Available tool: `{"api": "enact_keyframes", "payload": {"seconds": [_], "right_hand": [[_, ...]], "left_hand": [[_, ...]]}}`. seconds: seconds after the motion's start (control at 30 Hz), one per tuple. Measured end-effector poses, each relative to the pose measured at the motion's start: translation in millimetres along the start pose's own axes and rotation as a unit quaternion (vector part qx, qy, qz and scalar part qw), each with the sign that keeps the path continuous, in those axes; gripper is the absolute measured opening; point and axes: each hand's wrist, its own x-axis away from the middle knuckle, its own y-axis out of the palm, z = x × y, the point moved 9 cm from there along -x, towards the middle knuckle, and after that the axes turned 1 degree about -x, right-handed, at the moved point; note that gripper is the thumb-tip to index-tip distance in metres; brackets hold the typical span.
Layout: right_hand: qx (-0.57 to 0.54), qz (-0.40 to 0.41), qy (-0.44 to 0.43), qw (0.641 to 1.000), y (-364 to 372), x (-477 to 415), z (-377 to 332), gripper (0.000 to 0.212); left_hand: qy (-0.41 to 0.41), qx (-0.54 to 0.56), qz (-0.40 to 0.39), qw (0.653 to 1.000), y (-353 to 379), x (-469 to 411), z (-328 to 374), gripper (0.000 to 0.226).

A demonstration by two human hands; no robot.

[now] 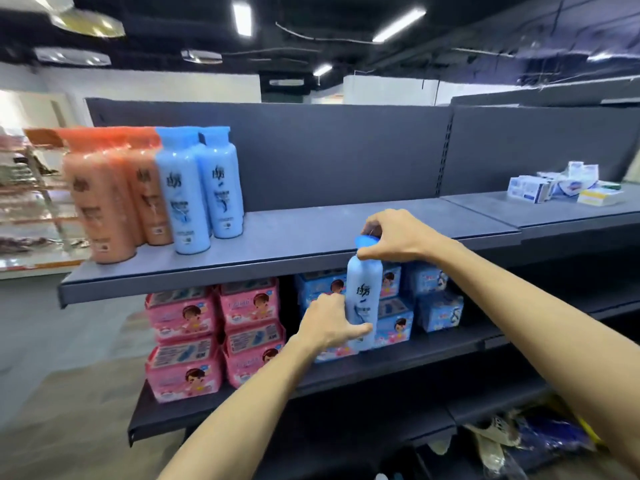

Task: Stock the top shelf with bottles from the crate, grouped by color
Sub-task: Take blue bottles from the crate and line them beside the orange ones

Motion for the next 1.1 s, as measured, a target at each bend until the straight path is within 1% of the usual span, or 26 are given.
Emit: {"api": "enact_keyframes", "payload": {"seconds": [0.07,0.2,0.23,0.33,0.37,0.47,0.5,0.57,0.6,0.7,0.87,1.1], "right_hand": [[-0.012,0.019,-0.009,1.0,-22.8,-6.6,-13.1,0.04],[-0.044,0.063,-0.026,0.997,-63.4,-18.9,-37.7,0.036],[-0.049,0.072,-0.026,0.996,-70.3,-21.5,-43.3,0.039],[-0.086,0.079,-0.016,0.993,-79.8,-27.9,-58.0,0.059],[-0.105,0.083,-0.015,0.991,-81.8,-29.6,-61.6,0.06],[-0.116,0.115,-0.031,0.986,-92.7,-33.3,-78.4,0.048],[-0.116,0.12,-0.039,0.985,-94.2,-35.2,-84.2,0.047],[-0.117,0.116,-0.057,0.985,-92.8,-39.4,-95.6,0.057],[-0.118,0.111,-0.067,0.985,-90.7,-41.5,-101.6,0.059],[-0.127,0.099,-0.085,0.983,-82.8,-49.9,-117.2,0.056],[-0.125,0.089,-0.101,0.983,-64.4,-68.4,-142.9,0.056],[-0.132,0.087,-0.118,0.98,-48.7,-92.4,-171.2,0.058]], "left_hand": [[0.005,0.002,0.019,1.0,-27.5,-5.6,6.3,0.052],[0.008,0.008,0.069,0.998,-81.0,-11.3,20.6,0.055],[0.008,0.014,0.087,0.996,-94.8,-11.8,24.5,0.057],[0.007,0.02,0.135,0.991,-134.2,-13.0,32.5,0.063],[0.006,0.015,0.141,0.99,-144.9,-13.6,33.3,0.063],[0.003,0.006,0.149,0.989,-172.9,-13.3,28.5,0.058],[-0.001,0.005,0.15,0.989,-180.4,-12.3,24.6,0.057],[-0.016,-0.004,0.154,0.988,-192.8,-10.4,13.9,0.057],[-0.023,-0.012,0.156,0.987,-198.0,-9.2,8.3,0.056],[-0.037,-0.033,0.157,0.986,-208.3,-5.4,-8.1,0.056],[-0.053,-0.062,0.16,0.984,-221.6,1.6,-37.2,0.057],[-0.07,-0.076,0.166,0.981,-241.8,4.8,-66.0,0.058]]}}
